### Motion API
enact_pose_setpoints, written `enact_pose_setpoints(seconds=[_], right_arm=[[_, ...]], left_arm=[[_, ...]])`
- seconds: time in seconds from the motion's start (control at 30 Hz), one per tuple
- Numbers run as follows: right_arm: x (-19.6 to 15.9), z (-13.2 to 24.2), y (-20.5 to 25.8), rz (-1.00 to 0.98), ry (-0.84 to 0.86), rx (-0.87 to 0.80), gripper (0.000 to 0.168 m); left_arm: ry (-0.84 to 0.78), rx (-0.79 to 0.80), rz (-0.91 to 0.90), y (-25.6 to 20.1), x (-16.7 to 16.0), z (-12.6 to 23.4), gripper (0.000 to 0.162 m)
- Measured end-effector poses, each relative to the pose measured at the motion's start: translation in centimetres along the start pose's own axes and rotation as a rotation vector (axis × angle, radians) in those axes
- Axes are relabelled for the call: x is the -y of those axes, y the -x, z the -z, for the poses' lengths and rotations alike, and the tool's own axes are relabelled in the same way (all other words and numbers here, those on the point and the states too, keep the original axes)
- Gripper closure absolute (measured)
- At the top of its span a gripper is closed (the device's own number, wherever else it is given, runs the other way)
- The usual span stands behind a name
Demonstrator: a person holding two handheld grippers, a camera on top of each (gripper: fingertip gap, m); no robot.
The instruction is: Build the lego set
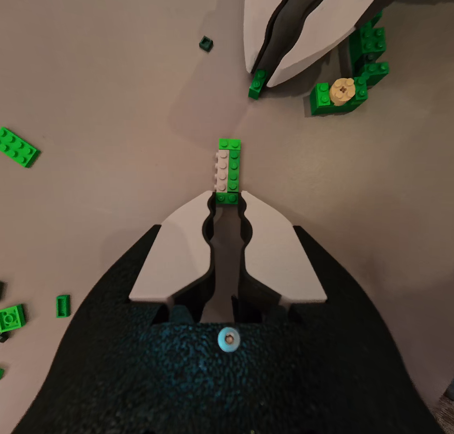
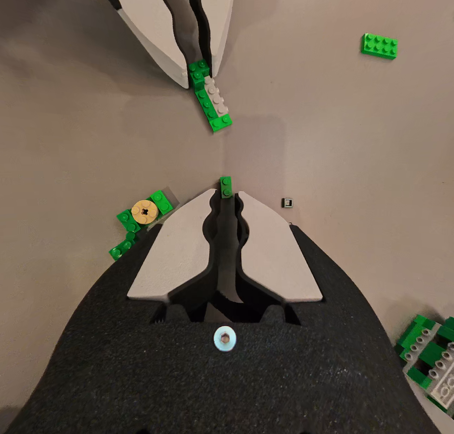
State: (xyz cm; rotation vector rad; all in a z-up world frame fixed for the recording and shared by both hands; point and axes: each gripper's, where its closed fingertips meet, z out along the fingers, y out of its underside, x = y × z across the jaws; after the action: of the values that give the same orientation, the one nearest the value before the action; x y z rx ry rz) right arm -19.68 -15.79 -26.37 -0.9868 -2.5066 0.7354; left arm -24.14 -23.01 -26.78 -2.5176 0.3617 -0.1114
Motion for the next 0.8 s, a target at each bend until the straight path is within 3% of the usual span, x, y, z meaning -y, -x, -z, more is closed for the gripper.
enact_pose_setpoints(seconds=[0.37,0.53,0.8], right_arm=[[0.4,0.0,-0.1,-0.001,-0.031,0.024,0.16],[4.4,1.2,0.6,0.067,-0.19,0.034,0.161],[6.1,0.5,2.3,0.207,-0.085,0.115,0.16]], left_arm=[[-0.012,-0.032,-0.049,-0.1,0.0,0.0,0.146],[-0.031,-0.095,-0.031,-0.9,0.4,-0.1,0.146],[-0.064,-0.098,-0.065,-1.7,1.2,0.7,0.146]])
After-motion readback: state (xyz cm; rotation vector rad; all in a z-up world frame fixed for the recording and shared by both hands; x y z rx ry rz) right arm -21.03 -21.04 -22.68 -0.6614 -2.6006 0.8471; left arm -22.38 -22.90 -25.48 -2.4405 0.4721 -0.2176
